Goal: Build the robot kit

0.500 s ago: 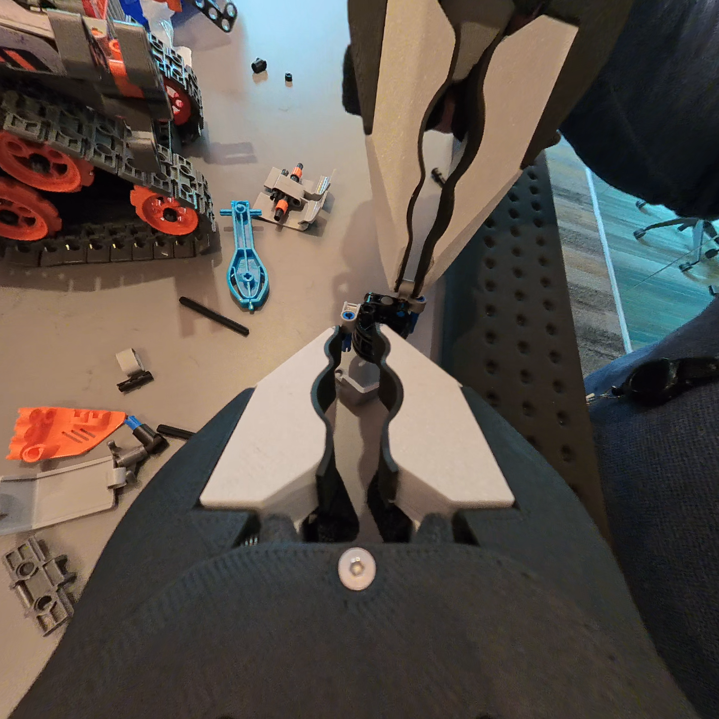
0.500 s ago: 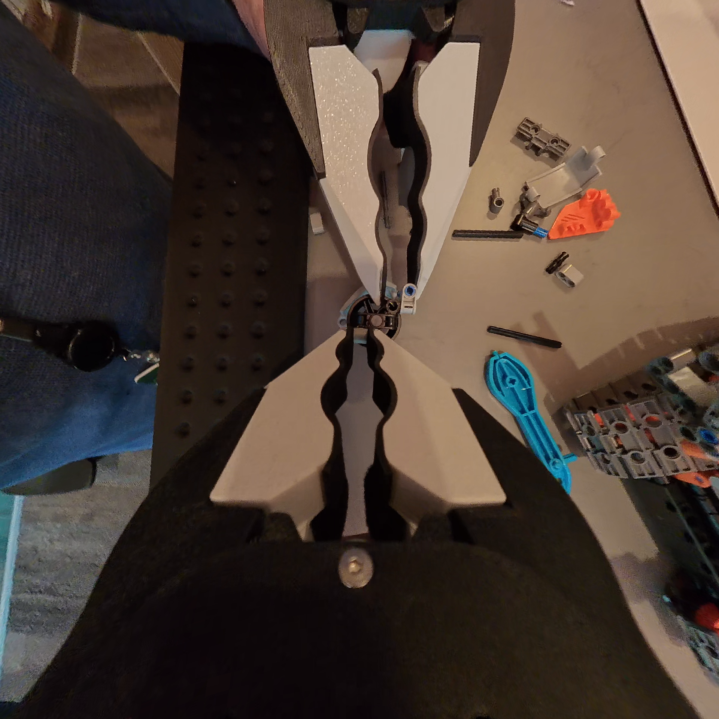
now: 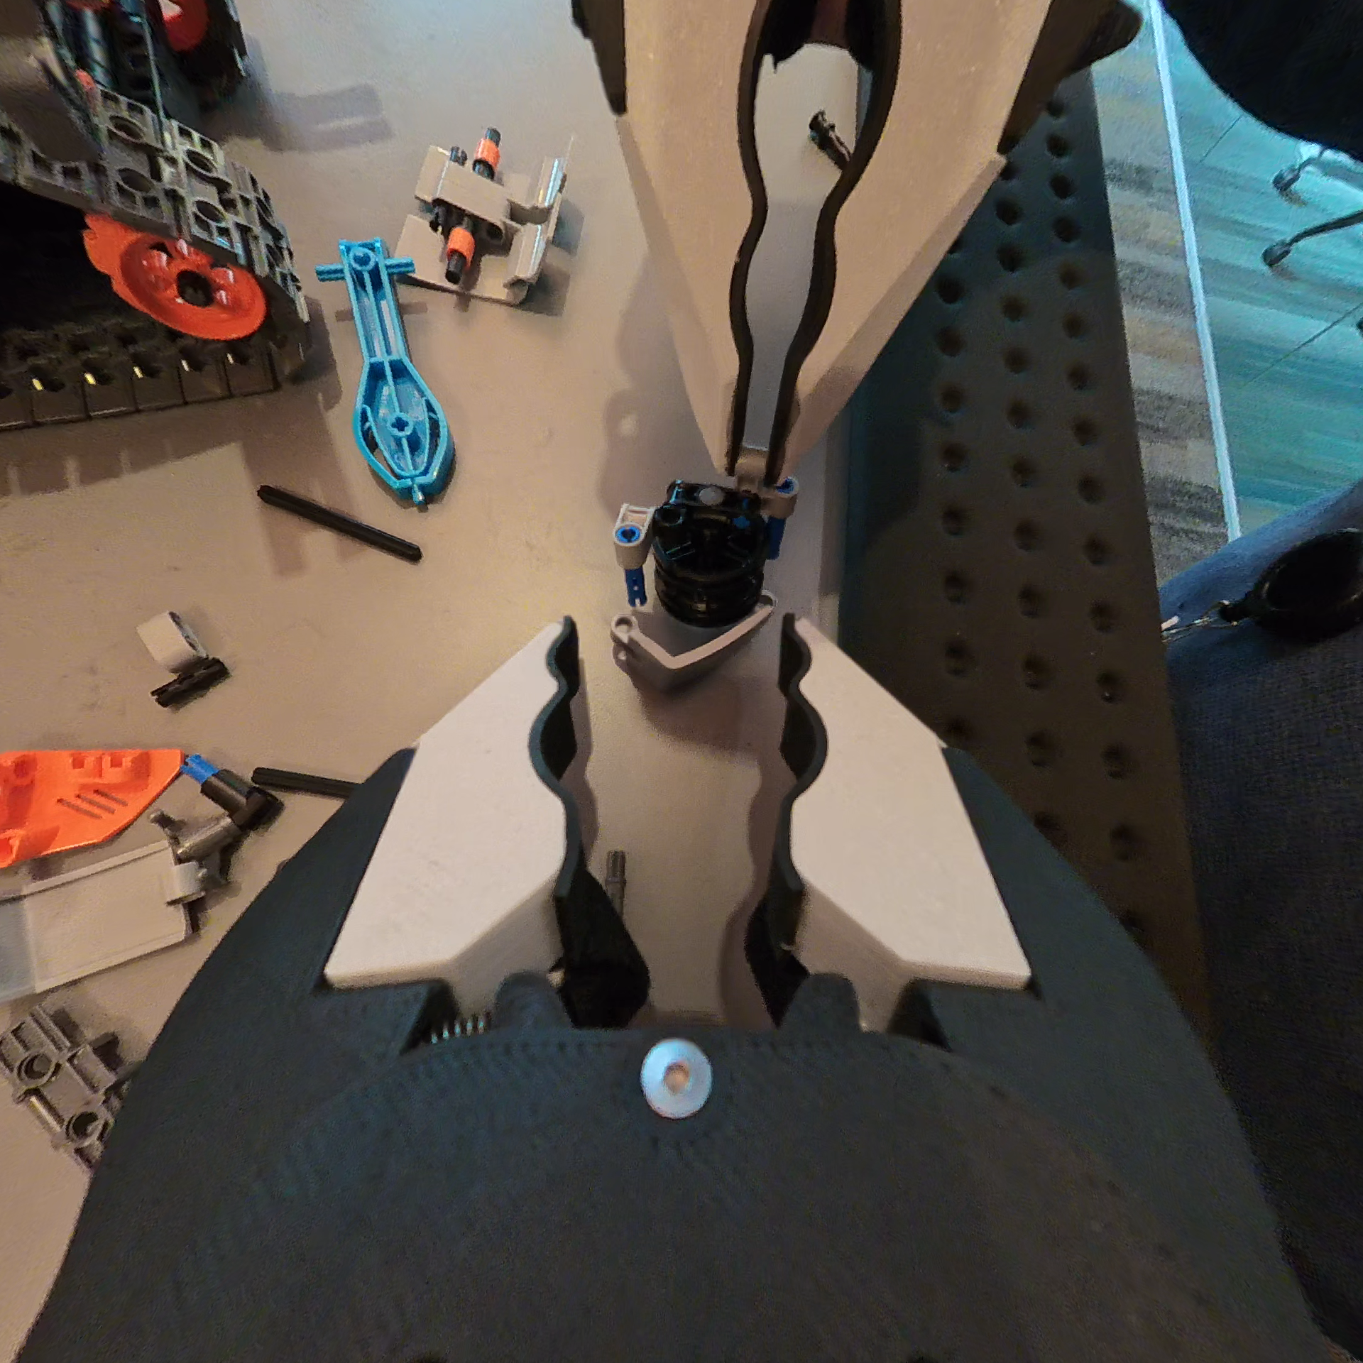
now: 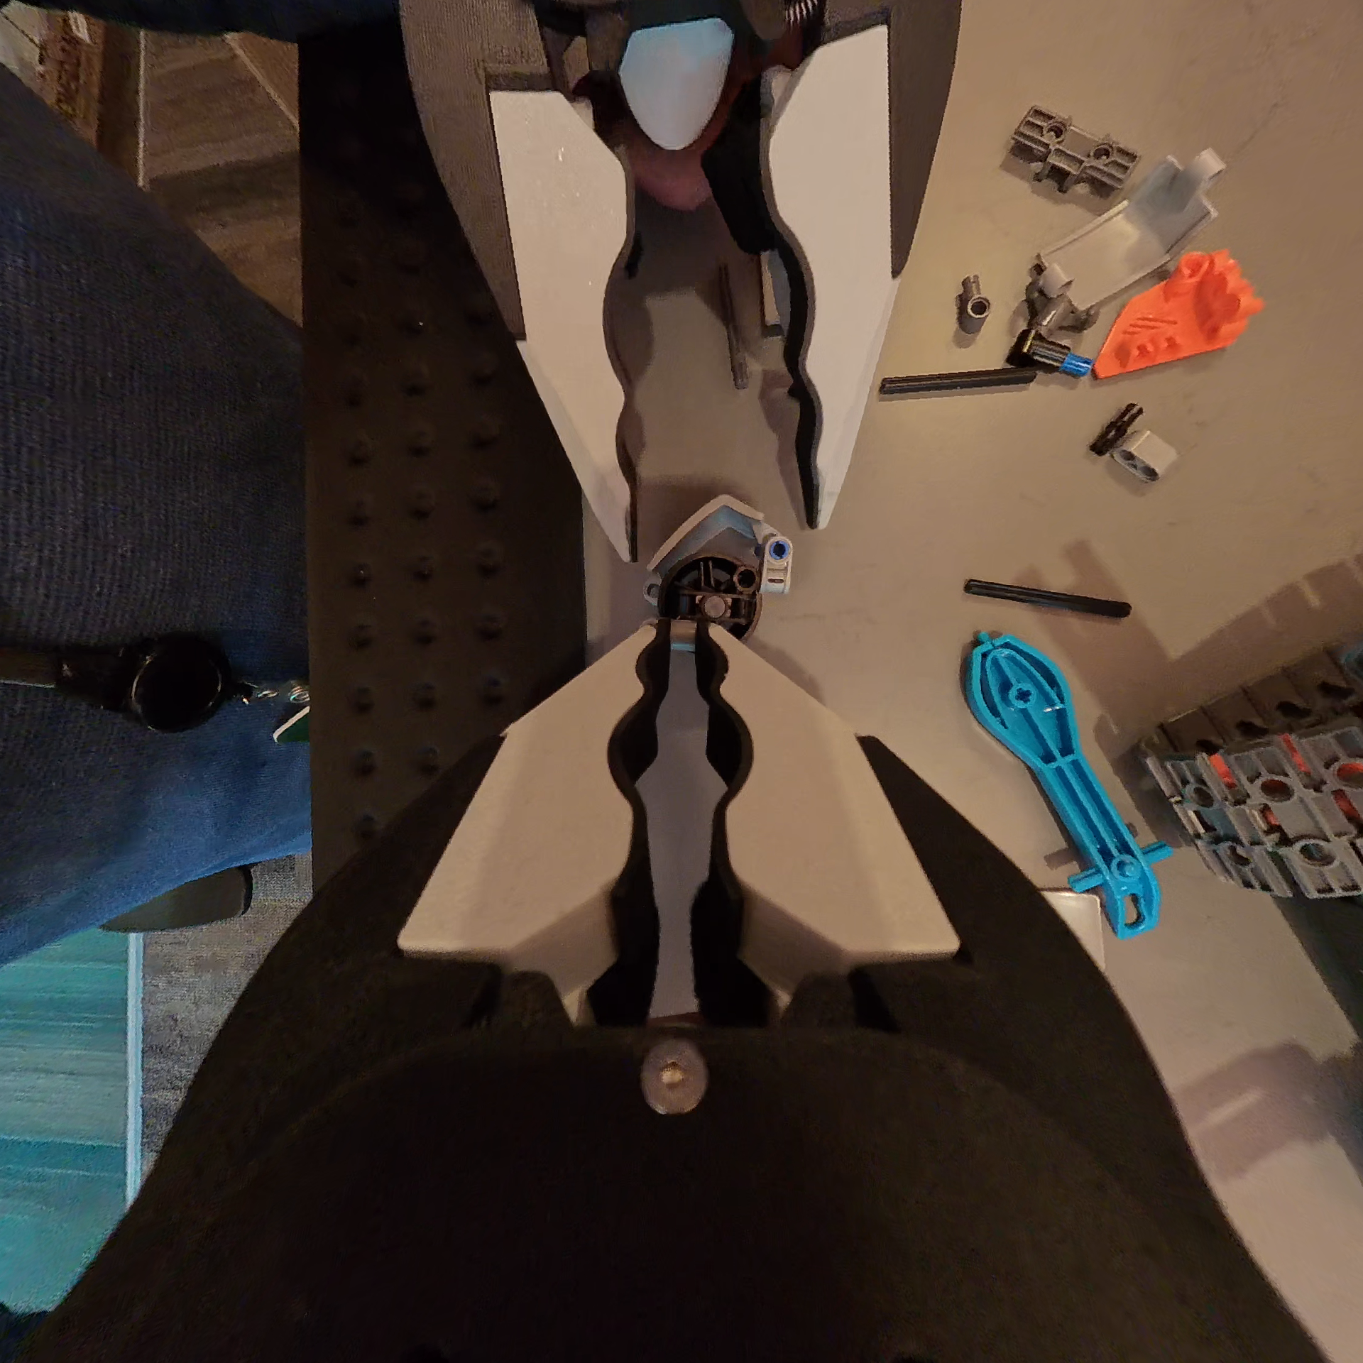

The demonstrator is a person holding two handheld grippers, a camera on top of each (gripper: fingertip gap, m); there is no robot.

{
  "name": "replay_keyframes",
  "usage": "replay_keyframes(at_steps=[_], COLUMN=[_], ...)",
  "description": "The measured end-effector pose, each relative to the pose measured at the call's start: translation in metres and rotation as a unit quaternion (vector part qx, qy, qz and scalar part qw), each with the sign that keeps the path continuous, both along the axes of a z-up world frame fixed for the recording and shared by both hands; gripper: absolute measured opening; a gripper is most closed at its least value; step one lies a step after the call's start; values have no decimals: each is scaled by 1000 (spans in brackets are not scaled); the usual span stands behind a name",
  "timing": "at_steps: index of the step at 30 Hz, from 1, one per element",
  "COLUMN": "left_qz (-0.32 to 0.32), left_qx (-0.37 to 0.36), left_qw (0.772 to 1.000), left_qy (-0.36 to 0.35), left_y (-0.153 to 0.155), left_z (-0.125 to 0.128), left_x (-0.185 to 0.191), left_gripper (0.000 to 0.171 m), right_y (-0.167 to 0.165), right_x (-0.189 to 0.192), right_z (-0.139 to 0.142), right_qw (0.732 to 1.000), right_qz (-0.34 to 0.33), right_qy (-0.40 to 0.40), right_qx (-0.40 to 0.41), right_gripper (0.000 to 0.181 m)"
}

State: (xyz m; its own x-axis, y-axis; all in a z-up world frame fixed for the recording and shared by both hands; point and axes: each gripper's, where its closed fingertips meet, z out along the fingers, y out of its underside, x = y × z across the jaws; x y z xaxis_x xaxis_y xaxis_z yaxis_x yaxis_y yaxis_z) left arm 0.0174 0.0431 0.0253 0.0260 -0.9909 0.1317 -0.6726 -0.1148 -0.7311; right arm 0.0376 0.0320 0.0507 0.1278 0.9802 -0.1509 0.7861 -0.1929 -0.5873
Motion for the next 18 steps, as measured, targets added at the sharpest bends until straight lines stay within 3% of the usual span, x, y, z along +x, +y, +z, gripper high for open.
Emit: replay_keyframes(at_steps=[3,18], left_qz=[-7,-13], left_qx=[4,11], left_qw=[1000,1000], left_qy=[6,10], left_y=[-2,-3], left_z=[-3,-9], left_x=[0,-3], left_gripper=[39,32], right_y=[2,0], right_x=[-1,-6], right_z=[-1,-10], right_qw=[1000,1000], right_qz=[2,13], right_qy=[-10,-17], right_qx=[4,-3], right_gripper=[4,4])
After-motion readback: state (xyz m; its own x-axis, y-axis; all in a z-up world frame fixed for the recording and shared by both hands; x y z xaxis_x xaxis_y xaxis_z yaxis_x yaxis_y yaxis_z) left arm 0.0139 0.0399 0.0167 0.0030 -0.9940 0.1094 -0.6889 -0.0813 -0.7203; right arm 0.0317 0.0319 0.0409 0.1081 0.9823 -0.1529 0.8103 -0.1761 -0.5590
